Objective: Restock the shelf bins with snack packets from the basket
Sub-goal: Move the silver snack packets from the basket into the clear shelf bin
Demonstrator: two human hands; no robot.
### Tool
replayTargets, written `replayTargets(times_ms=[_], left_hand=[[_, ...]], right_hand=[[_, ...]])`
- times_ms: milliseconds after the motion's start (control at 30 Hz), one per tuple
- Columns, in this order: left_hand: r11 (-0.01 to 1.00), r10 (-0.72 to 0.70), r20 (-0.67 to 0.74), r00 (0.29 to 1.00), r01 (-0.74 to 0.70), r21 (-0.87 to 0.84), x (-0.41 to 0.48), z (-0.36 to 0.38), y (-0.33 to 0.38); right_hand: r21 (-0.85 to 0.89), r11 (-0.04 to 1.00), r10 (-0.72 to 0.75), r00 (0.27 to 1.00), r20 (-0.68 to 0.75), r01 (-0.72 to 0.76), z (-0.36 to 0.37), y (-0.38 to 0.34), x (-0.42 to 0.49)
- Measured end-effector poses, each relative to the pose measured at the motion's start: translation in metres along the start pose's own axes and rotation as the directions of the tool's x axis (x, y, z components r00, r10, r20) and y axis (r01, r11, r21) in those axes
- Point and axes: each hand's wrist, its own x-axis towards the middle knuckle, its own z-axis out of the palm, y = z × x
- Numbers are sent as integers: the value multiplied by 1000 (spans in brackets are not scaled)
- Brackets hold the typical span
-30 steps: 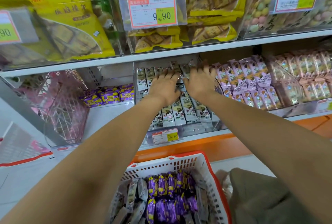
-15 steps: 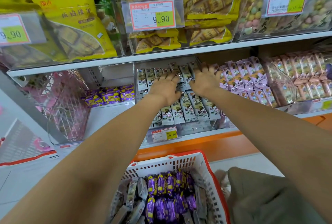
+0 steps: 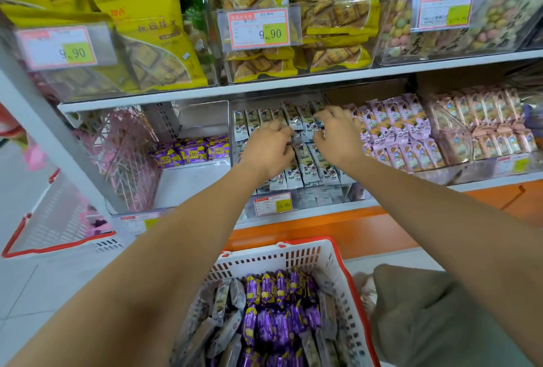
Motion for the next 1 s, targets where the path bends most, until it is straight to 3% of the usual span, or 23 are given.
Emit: replayTargets(times_ms=[167, 333, 433, 500, 567, 633, 767, 833, 933, 1000], left_hand=[[999, -14, -229, 973, 3, -48, -56, -5, 4], [985, -70, -305, 950, 18, -171, -136, 30, 4], [968, -183, -147, 972, 152, -197, -183, 67, 4], [943, -281, 83, 956, 291, -161, -210, 98, 2], [915, -362, 357, 861, 401, -39, -234, 126, -1], [898, -399, 544, 738, 435, 68, -256, 151, -4], [861, -466, 654, 596, 477, 178, -285, 190, -12], [826, -499, 668, 552, 536, 174, -293, 206, -19], [800, -514, 685, 517, 577, 166, -302, 222, -30], [801, -518, 668, 534, 577, 160, -305, 229, -36]], right_hand=[[235, 955, -162, 982, -101, 182, -12, -27, -52], [343, 917, -222, 975, 11, 205, 13, -47, -124], [303, 946, -184, 964, 192, 120, 46, -47, -165], [252, 967, -136, 916, 378, 40, 73, -39, -192], [158, 987, -58, 819, 571, -40, 95, -28, -220], [37, 996, 25, 685, 728, -76, 120, -14, -244], [-102, 988, 147, 511, 847, -116, 160, 4, -280], [-144, 982, 184, 465, 866, -120, 171, 7, -289], [-170, 984, 171, 462, 870, -43, 185, 8, -294], [-157, 987, 158, 448, 880, -41, 192, 3, -295]])
